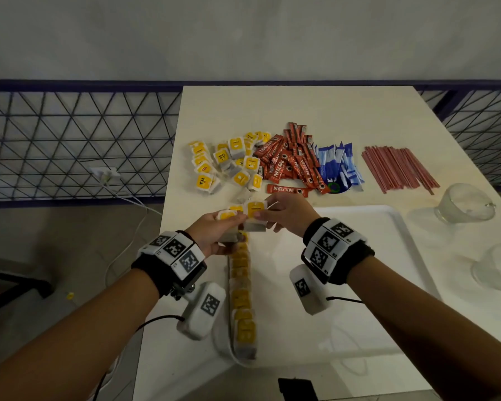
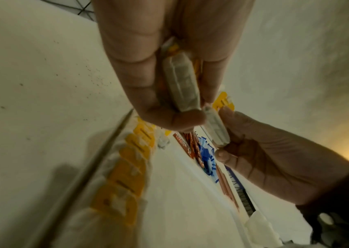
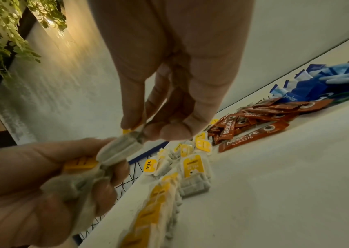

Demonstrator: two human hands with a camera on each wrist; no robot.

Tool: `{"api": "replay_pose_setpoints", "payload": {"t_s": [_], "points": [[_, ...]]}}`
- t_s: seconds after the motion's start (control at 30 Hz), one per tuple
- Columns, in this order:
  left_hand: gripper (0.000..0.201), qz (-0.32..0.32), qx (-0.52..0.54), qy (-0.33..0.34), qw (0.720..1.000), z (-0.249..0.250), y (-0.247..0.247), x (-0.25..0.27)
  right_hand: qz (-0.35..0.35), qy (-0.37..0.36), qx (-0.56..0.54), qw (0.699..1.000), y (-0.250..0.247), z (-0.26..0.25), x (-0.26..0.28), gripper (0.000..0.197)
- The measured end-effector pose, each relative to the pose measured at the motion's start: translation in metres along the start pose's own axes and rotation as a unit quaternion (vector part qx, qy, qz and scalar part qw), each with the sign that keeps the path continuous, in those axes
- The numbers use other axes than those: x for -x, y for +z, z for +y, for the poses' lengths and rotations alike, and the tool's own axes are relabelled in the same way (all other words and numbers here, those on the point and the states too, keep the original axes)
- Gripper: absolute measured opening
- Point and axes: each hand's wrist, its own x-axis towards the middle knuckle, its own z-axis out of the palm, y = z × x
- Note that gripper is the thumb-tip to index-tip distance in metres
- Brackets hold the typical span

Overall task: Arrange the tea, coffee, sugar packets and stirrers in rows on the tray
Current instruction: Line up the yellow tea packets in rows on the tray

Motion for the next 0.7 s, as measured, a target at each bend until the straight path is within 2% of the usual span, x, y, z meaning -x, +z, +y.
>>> {"api": "replay_pose_setpoints", "payload": {"t_s": [0.1, 0.27, 0.4, 0.53, 0.63, 0.7], "points": [[0.006, -0.002, -0.04, 0.002, 0.999, -0.004, -0.006, 0.001, -0.001, 0.012, 0.045, 0.999, 0.0, 0.005, -0.003, 0.017], [0.018, -0.024, -0.071, -0.019, 0.997, -0.008, -0.012, 0.004, -0.001, 0.056, 0.119, 0.991, 0.001, 0.019, -0.015, 0.023], [0.011, -0.022, -0.065, -0.023, 0.997, -0.007, -0.012, 0.006, -0.008, 0.088, 0.121, 0.989, 0.005, 0.03, -0.025, 0.024], [0.01, -0.009, -0.055, -0.022, 0.998, -0.005, -0.013, 0.009, 0.012, 0.089, 0.153, 0.984, 0.007, 0.03, -0.036, 0.027], [0.008, -0.004, -0.05, -0.023, 0.998, -0.005, -0.015, 0.01, 0.025, 0.084, 0.161, 0.983, 0.008, 0.029, -0.041, 0.019], [0.006, -0.002, -0.059, -0.022, 0.998, -0.007, -0.016, 0.01, 0.02, 0.087, 0.177, 0.98, 0.009, 0.03, -0.043, 0.025]]}}
